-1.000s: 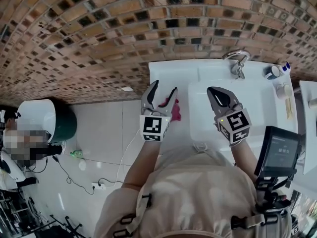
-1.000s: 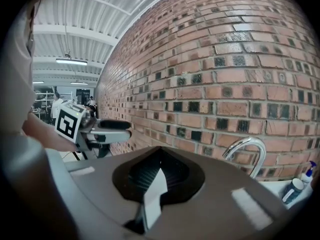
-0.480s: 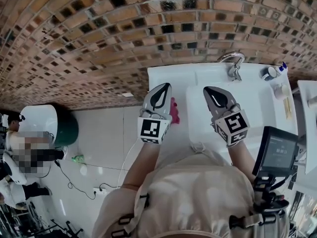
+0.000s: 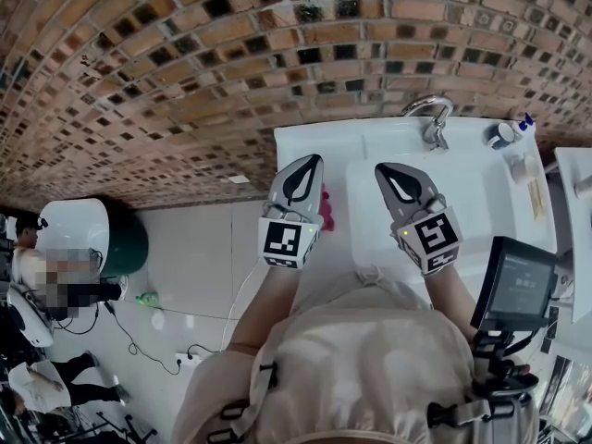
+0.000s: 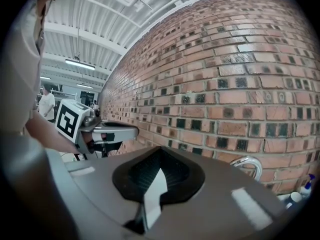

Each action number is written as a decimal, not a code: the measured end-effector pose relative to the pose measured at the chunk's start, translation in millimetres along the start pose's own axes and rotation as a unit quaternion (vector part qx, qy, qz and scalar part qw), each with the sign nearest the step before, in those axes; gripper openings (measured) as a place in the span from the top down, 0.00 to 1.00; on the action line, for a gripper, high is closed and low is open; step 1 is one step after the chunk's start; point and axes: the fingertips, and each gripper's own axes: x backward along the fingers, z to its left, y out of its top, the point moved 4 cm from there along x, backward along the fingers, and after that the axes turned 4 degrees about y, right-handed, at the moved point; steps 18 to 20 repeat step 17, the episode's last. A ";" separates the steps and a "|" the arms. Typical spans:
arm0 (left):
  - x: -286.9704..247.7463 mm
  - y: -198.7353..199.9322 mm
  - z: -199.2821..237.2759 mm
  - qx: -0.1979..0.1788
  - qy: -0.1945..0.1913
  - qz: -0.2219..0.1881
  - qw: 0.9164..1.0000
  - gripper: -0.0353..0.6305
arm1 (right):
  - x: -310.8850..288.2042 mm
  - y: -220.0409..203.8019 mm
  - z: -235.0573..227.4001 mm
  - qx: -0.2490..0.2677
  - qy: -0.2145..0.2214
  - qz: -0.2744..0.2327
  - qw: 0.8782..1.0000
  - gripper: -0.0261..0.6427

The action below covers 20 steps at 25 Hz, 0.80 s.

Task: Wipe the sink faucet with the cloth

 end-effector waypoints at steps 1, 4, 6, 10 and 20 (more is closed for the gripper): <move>-0.4 0.6 -1.7 0.001 -0.003 0.001 1.000 0.94 | 0.6 -0.7 -0.3 0.000 -0.001 0.000 1.000 0.97; -1.5 -0.2 -5.9 0.005 -0.008 0.007 1.000 0.94 | 3.2 -4.7 -0.6 -0.002 -0.002 0.000 1.000 0.97; -2.3 -2.0 -7.2 0.006 -0.009 0.010 1.000 0.94 | 4.7 -6.0 -0.3 -0.001 -0.002 0.000 1.000 0.97; -3.6 -6.5 -7.3 0.011 -0.009 0.017 1.000 0.94 | 7.6 -8.7 -1.2 -0.004 -0.004 0.000 1.000 0.97; -3.6 -9.6 -5.4 0.018 -0.012 0.026 0.999 0.94 | 9.3 -9.6 -3.6 -0.005 -0.017 0.000 1.000 0.97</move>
